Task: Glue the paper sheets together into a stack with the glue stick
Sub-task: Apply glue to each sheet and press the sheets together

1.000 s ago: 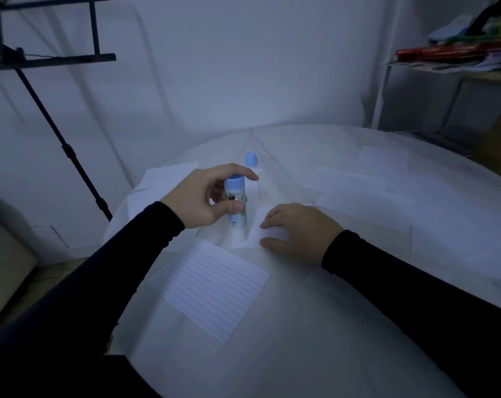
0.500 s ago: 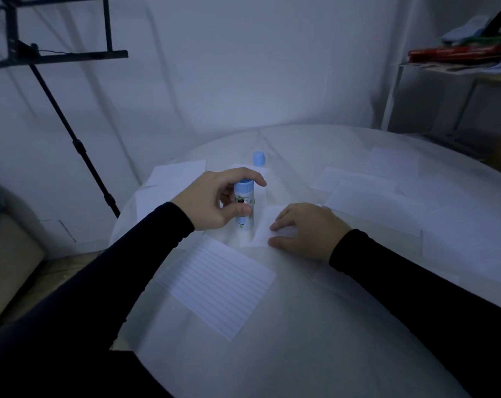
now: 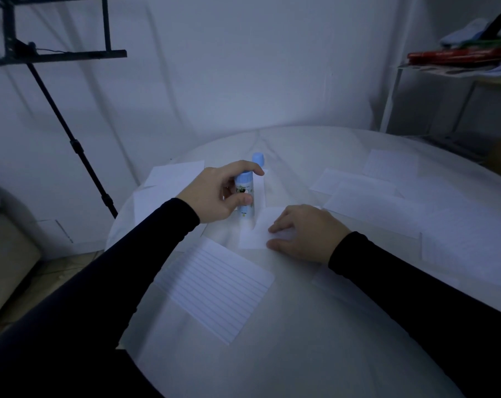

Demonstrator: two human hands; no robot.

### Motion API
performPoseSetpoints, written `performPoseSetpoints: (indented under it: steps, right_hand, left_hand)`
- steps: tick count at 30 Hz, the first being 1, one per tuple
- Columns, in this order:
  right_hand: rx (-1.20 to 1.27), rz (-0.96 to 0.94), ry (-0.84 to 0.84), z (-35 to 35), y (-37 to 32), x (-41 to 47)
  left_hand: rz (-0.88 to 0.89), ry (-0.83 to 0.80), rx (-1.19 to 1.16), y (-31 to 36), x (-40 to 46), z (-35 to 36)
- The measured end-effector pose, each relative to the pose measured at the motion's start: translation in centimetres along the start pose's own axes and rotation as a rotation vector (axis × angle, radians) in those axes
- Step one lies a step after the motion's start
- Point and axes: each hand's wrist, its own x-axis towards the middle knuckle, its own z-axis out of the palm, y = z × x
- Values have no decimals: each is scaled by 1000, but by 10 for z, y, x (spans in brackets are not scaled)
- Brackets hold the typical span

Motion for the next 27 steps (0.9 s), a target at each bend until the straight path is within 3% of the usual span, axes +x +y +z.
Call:
performPoseSetpoints:
  steps: [23, 27]
  right_hand:
    - [132, -36, 17, 9, 7, 2]
    - [206, -70, 70, 7, 11, 2]
  left_hand:
    - [-27, 121, 47, -14, 24, 8]
    - [-3, 341, -77, 5, 25, -2]
